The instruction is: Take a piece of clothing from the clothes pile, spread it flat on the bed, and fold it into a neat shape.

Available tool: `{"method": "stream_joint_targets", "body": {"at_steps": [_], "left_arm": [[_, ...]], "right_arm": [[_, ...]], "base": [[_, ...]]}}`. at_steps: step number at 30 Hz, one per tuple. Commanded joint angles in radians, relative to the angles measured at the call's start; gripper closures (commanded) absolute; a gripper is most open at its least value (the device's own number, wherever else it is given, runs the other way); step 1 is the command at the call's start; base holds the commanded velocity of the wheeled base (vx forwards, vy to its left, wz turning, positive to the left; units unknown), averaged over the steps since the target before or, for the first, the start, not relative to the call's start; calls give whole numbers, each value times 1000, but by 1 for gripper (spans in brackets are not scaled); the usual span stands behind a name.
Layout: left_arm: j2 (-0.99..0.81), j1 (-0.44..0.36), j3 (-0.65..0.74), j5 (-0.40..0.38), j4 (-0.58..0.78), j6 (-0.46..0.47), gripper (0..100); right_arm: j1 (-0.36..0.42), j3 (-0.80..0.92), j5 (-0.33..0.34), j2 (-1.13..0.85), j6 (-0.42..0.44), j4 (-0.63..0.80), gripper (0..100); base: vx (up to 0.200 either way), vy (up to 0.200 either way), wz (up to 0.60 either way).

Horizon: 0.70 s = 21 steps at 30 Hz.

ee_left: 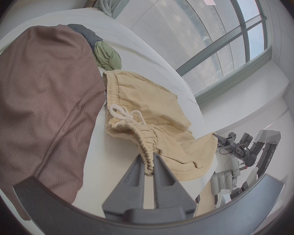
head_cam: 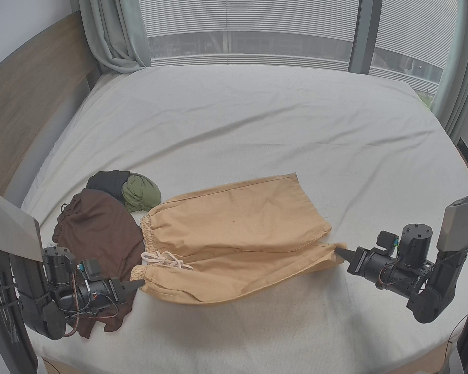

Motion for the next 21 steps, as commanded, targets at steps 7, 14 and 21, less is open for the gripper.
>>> {"method": "stream_joint_targets", "body": {"at_steps": [7, 14, 21], "left_arm": [[-73, -23, -33, 27, -1, -74, 100], [-81, -29, -62, 60, -2, -128, 100], [-81, -49, -82, 121, -2, -194, 100]], "right_arm": [[-17, -57, 0, -8, -2, -1, 100], [-32, -101, 0, -8, -2, 0, 100], [-46, -176, 2, 2, 0, 2, 100]], "base": [[0, 0, 0], [0, 0, 0], [0, 0, 0]]}}
